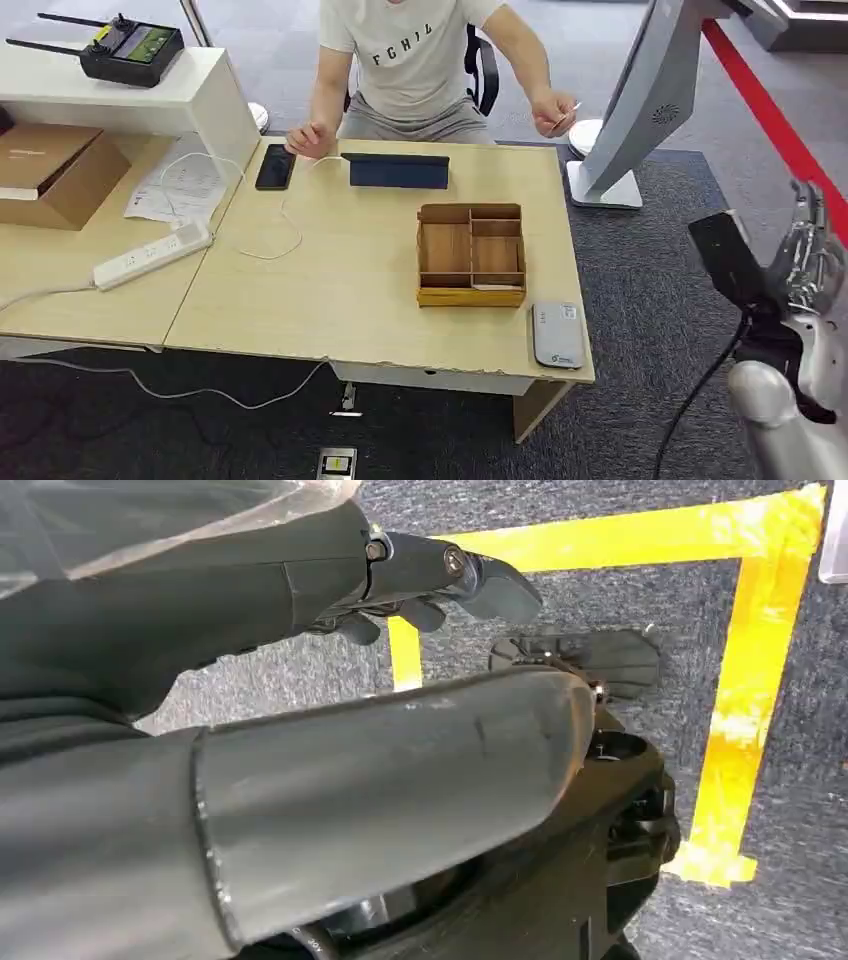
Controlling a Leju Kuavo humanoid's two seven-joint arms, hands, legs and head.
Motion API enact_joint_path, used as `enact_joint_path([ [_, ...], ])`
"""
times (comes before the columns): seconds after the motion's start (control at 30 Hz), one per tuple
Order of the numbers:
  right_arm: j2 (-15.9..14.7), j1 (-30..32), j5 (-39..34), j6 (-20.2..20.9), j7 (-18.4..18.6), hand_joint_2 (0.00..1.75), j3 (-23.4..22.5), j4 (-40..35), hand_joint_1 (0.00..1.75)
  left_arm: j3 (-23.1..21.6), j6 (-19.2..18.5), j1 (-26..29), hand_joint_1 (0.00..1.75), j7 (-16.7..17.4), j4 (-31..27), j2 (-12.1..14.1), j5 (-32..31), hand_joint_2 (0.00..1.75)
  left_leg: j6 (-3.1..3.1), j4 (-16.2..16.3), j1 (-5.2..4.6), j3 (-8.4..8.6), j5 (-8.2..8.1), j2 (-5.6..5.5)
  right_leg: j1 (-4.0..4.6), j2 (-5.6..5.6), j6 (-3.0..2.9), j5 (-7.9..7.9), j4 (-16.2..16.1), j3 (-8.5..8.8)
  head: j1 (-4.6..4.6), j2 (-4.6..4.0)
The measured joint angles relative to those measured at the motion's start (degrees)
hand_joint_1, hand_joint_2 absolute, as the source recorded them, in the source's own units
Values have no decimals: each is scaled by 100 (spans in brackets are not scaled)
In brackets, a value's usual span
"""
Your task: Pass the card to the sensor for recognition and then transmit it.
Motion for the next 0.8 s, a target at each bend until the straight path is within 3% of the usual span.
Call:
enact_joint_path([
  [0.17, -140, -202, 648, 238, 127, 175, 782, -11, 0, -7, 0, 7, 0, 39, -2, 7, -39, 0, 0, 0, 0, -4, 1, -6, 0, -2, 1, 0, 0, -2, 0, 0],
  [0.47, -164, -615, 869, 37, 175, 175, 1853, 470, 0, -11, 212, 6, 0, 107, -24, -2, -13, 0, 0, 0, 1, -4, 0, -5, 1, -1, 0, 0, 0, -10, -2, 0],
  [0.8, -185, -947, 681, -258, 118, 175, 2482, 1010, 0, -11, 308, 22, 0, 149, -66, -26, -13, 0, 0, 1, 1, -7, 0, -3, 1, -2, 0, 0, -1, -13, -2, 0],
])
